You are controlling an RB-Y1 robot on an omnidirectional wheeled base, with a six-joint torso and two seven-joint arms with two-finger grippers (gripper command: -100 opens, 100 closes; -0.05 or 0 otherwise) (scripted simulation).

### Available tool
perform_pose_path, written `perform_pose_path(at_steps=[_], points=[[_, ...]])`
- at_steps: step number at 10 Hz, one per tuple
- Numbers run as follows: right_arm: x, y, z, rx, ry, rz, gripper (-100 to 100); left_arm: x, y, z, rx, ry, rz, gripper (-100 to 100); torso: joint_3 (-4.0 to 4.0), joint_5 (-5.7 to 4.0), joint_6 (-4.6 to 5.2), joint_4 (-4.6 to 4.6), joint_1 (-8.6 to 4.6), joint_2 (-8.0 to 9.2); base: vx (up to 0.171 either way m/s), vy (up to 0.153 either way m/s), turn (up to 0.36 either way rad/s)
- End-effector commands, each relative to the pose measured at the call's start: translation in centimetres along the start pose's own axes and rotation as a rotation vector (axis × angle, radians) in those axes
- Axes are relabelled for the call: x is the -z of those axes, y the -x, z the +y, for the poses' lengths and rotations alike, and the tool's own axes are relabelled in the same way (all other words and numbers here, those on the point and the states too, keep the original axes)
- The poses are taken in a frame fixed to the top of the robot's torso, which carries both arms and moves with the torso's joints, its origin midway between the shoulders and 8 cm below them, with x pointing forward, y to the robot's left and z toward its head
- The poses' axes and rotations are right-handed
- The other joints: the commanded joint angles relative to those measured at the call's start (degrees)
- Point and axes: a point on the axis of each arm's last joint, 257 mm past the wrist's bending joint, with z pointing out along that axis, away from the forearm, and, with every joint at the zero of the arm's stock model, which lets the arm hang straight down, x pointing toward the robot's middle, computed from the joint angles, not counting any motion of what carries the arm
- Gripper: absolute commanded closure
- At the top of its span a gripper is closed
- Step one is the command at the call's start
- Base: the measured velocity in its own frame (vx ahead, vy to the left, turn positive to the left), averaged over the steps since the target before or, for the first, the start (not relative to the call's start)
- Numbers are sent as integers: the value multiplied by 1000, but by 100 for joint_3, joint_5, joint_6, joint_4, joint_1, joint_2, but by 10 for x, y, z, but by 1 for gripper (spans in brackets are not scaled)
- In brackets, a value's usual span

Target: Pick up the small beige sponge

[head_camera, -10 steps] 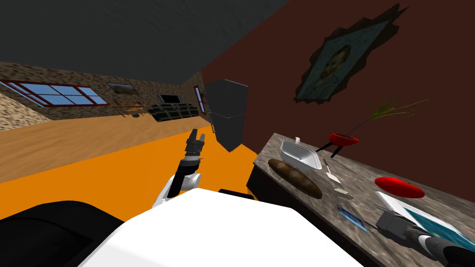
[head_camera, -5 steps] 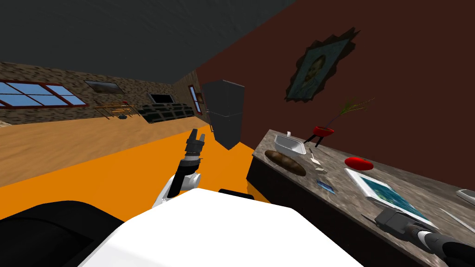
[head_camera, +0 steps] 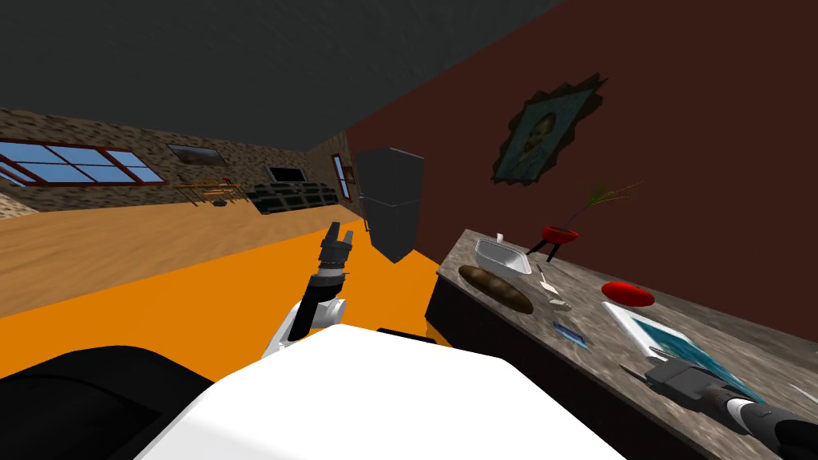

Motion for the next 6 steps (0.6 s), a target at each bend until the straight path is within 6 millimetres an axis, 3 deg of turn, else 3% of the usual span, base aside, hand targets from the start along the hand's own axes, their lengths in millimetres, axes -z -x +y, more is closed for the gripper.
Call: perform_pose_path(at_steps=[1,4,5,6], points=[[1,1,1,-27,11,-7,-100,0,0,0,0,0,0,0,0,0,0,0,0,0,239,-34,159],[1,-4,25,-78,63,-8,-100,0,0,0,0,0,0,0,-11,-3,-3,-5,-11,-18,234,-63,188],[1,-3,19,-68,48,-9,-100,0,0,0,0,0,0,0,-3,-4,1,-2,-10,-3,80,-30,29],[1,-3,20,-70,51,-10,0,0,0,0,0,0,0,0,18,0,6,6,4,35,17,-7,2]])
